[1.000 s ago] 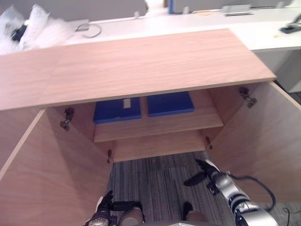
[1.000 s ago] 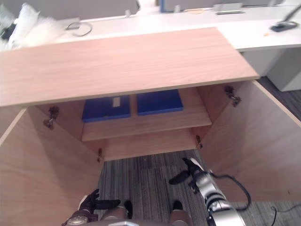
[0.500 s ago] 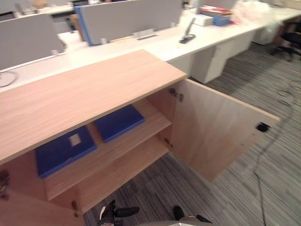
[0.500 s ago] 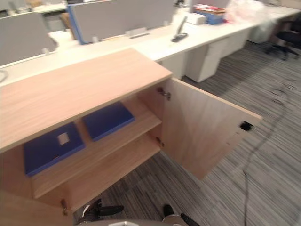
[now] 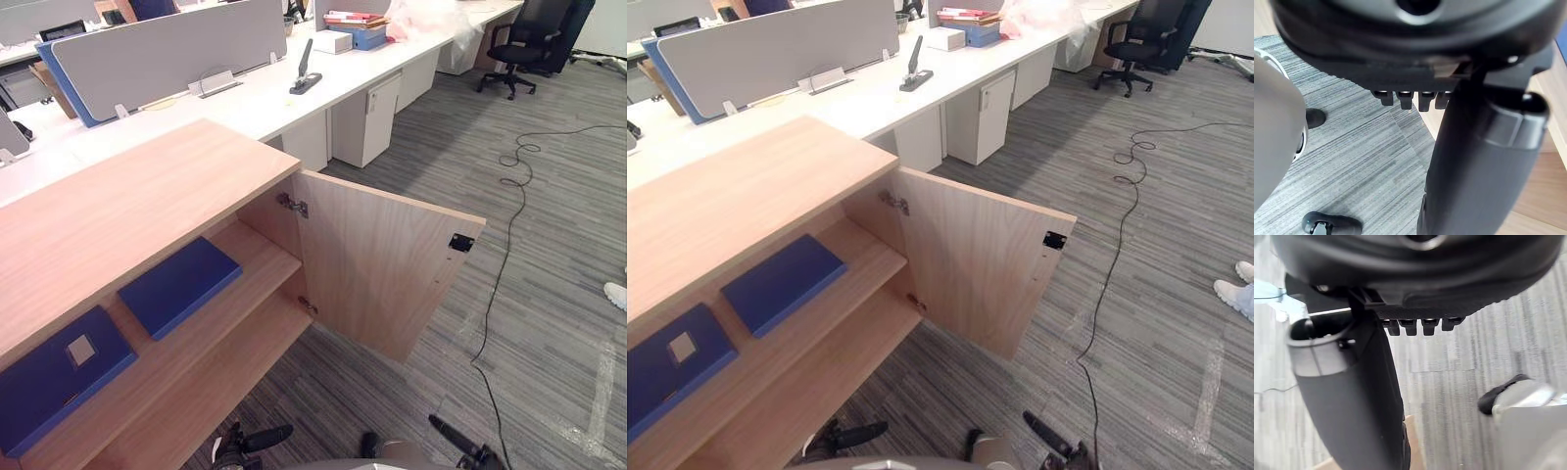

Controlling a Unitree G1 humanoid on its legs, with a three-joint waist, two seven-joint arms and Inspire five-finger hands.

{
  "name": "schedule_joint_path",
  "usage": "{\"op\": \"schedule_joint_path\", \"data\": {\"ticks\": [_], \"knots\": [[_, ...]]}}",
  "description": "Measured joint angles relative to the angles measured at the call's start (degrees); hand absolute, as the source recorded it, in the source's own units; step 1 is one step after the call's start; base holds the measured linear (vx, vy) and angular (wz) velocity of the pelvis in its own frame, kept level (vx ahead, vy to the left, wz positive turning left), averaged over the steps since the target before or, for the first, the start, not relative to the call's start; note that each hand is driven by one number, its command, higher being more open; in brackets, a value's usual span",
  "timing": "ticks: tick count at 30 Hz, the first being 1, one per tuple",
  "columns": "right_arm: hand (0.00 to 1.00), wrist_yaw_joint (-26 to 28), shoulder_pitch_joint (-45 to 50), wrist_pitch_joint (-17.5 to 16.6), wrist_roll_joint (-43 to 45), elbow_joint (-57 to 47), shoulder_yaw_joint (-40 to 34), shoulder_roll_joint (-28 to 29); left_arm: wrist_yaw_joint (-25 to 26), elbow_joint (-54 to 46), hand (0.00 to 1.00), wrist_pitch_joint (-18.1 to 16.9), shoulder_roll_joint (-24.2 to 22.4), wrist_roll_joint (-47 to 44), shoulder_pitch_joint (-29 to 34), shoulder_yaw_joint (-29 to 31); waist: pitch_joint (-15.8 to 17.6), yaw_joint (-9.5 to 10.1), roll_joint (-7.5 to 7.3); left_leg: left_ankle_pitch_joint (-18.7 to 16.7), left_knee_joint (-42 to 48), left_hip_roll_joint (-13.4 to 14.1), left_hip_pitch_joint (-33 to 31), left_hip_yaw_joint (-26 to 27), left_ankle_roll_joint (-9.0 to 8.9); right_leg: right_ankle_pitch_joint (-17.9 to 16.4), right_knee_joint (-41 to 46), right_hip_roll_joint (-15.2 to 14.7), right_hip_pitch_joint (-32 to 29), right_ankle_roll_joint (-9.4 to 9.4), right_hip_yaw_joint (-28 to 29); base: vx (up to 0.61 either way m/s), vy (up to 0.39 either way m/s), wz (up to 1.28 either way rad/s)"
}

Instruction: Walk over to the cabinet, pick up the folder, carry it to the office cabinet, place the folder inside the office cabinet, then close the office cabinet door

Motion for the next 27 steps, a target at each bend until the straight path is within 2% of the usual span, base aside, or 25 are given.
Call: {"op": "schedule_joint_path", "data": {"ticks": [3,7,13,16,17,18,20,22,24,27], "knots": [[1.0,-0.92,-1.46,-0.26,-0.22,-4.69,0.11,-2.93,0.1,0.01,1.0,0.01,1.2,0.07,0.94,-4.11,-1.2,-0.09,0.08,0.58,-0.06,-1.13,-1.61,-2.1,0.24,3.46,-5.17,0.04,0.52,0.69,1.05,0.01,0.075,-0.14],[1.0,-1.78,-2.9,-0.59,-0.54,-9.05,0.39,-7.41,0.17,0.0,1.0,0.07,3.36,0.03,2.3,-8.07,-1.93,-0.34,-0.37,1.08,-0.06,-2.66,-1.95,-4.75,-0.51,8.31,-12.36,-0.77,3.61,1.52,2.06,0.0,0.079,-0.06],[1.0,-1.82,-7.67,-1.92,-0.72,-9.14,0.82,-13.8,-0.3,0.28,1.0,0.06,6.06,0.87,3.29,-8.94,-2.44,-0.66,-0.91,0.9,-0.29,-3.97,-1.69,-7.83,-0.7,12.64,-20.11,-1.66,7.52,1.86,2.15,-0.08,0.041,0.02],[1.0,-1.76,-9.75,-1.96,-0.7,-9.15,3.41,-16.54,-0.49,0.67,1.0,0.09,6.64,1.62,4.08,-8.98,-2.32,-0.65,-0.41,-0.35,-0.63,-3.82,-1.38,-9.36,-1.24,13.08,-20.27,-1.44,7.52,2.1,2.15,-0.12,0.029,0.02],[1.0,-1.75,-11.04,-2.0,-0.7,-9.15,5.02,-17.97,-0.47,1.04,1.0,0.13,6.67,1.7,4.41,-8.97,-1.97,-0.66,0.23,-2.1,-0.64,-3.38,-1.32,-10.12,-1.39,13.45,-20.29,-0.95,7.49,2.2,2.15,-0.16,0.071,-0.03],[1.0,-1.62,-12.44,-2.04,-0.7,-9.14,6.45,-19.4,-0.5,1.39,1.0,0.22,6.59,1.77,4.61,-9.29,-1.48,-0.62,0.85,-4.75,-0.75,-2.96,-1.29,-11.29,-2.51,14.08,-20.3,-0.33,7.29,2.38,2.2,-0.21,0.125,-0.13],[1.0,-1.14,-14.24,-2.39,-0.46,-9.14,9.15,-19.84,-0.52,1.95,1.0,0.83,7.77,1.8,5.6,-9.94,-0.95,-0.42,-0.35,-5.12,-0.42,-3.96,-1.12,-10.9,-2.45,14.79,-20.29,-0.97,7.28,2.72,3.46,-0.21,0.121,-0.17],[1.0,-0.76,-15.22,-2.8,-0.27,-9.14,11.06,-20.77,-0.47,2.34,1.0,1.19,7.86,1.59,6.58,-10.01,-0.85,-0.43,-0.42,-5.13,-0.42,-4.41,-1.21,-10.78,-2.33,14.98,-20.29,-1.44,7.06,2.95,3.83,-0.11,0.055,-0.06],[1.0,-0.57,-16.67,-2.99,-0.17,-9.0,13.19,-22.23,-0.48,2.32,1.0,1.03,7.65,1.17,6.37,-10.22,-0.84,-0.41,0.01,-5.09,-0.42,-4.65,-1.89,-10.82,-2.3,15.23,-20.29,-1.82,6.3,3.06,4.07,-0.02,0.014,-0.01],[1.0,0.38,-19.74,-3.07,0.11,-8.81,16.9,-23.86,-0.5,2.65,1.0,1.08,7.07,1.19,5.79,-10.64,0.01,-0.62,1.66,-4.63,-0.28,-4.56,-2.08,-10.87,-2.18,15.39,-20.25,-1.35,6.0,2.83,4.39,0.01,0.008,-0.03]]}}
